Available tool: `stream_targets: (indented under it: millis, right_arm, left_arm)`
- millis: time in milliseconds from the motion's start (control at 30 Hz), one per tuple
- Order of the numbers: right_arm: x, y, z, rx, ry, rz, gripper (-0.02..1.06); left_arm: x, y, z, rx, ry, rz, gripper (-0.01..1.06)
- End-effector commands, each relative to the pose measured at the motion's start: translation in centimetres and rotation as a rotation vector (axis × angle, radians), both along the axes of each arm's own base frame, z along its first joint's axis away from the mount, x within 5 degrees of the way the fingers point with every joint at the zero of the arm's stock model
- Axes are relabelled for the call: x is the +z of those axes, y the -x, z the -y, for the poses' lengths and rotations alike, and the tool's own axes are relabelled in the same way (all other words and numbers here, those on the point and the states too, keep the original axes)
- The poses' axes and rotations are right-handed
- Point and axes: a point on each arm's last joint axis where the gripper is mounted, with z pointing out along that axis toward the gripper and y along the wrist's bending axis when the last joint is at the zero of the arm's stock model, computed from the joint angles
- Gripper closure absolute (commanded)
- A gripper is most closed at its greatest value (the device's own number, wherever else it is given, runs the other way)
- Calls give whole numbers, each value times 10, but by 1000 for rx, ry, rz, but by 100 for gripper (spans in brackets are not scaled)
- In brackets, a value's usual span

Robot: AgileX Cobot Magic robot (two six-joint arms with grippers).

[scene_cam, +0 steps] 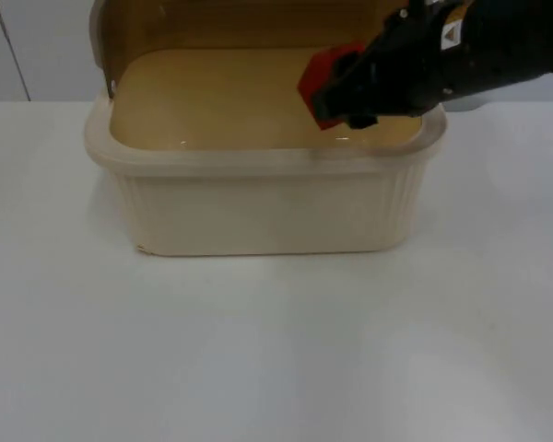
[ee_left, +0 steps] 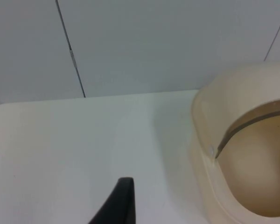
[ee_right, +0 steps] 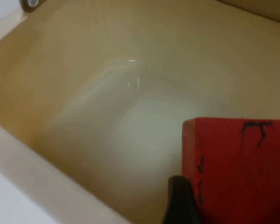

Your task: Open the box lid with the left hand, place the block into the box with the right hand, then close the box lid with the left hand.

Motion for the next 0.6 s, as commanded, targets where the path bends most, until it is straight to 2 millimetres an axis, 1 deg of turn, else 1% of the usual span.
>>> stream_targets:
  millis: [0,233,267,300,333,367,433,467,500,533,567]
  right_arm:
    - [-3,-8,-8,16,-9,32,104]
    - [-15,-19,-15,15,1,17,103]
    - [-16,-20,-16,13,4,10,98]
    - [-15,-21,-16,11,6,7,92]
    - [-15,-21,-16,10,6,4,81]
    - [-13,-20,-16,8,5,4,67]
    - [-11,-20,-16,8,6,3,31]
    - [-11,-20,-16,8,6,3,31]
    - [-9,-19,-15,8,6,3,10]
    - [-7,-18,-16,9,6,4,0]
    - [-4,-18,-15,8,7,4,1]
  left_arm:
    - [-1,0,-1,6,-2,2,1]
    - [-1,0,-1,8,-12,2,1]
    - [-1,0,-1,9,-14,2,1]
    - [-1,0,-2,9,-17,-1,1]
    - [-1,0,-2,9,-19,-5,1]
    - [-1,0,-2,9,-22,-6,1]
    - [-1,0,-2,9,-24,-6,1]
    - [-1,0,-2,9,-24,-6,1]
    - [-1,0,-2,9,-24,-6,1]
    - [-2,0,-2,9,-24,-9,1]
    - [-2,0,-2,9,-24,-9,1]
